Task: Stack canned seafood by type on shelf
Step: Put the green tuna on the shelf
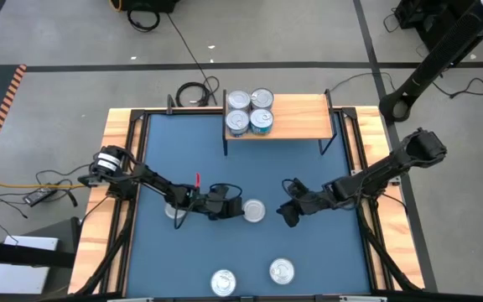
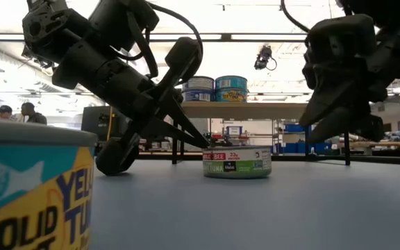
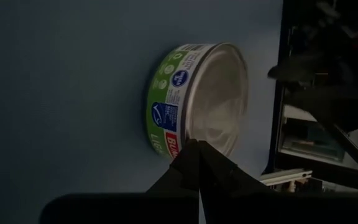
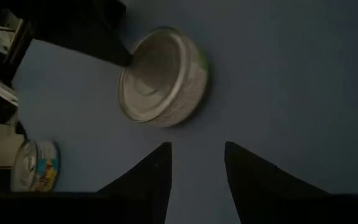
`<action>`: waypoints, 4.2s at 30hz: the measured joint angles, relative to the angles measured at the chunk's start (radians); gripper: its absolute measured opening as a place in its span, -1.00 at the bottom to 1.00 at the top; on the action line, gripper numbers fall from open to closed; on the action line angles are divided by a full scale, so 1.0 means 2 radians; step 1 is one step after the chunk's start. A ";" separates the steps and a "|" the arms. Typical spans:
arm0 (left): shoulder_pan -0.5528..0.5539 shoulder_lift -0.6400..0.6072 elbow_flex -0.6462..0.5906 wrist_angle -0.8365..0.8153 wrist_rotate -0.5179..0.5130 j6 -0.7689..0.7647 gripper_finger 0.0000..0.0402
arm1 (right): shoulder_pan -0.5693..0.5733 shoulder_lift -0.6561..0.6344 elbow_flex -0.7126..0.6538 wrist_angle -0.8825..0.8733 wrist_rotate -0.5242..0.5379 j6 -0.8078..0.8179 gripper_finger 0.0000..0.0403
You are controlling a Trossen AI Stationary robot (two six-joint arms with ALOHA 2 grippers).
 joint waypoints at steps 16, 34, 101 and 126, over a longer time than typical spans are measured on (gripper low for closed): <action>0.001 0.000 0.000 -0.012 0.001 0.016 -1.00 | -0.034 0.107 0.000 0.180 -0.031 0.085 0.22; 0.001 0.000 -0.001 -0.021 0.000 0.030 -1.00 | -0.055 0.106 0.000 0.187 -0.022 0.074 0.27; 0.009 -0.227 -0.052 0.058 -0.041 0.199 -0.70 | -0.084 -0.072 -0.088 0.400 0.350 0.126 -0.37; 0.011 -0.228 -0.051 0.039 -0.042 0.200 -0.70 | -0.199 -0.049 -0.004 0.210 0.437 0.201 -0.37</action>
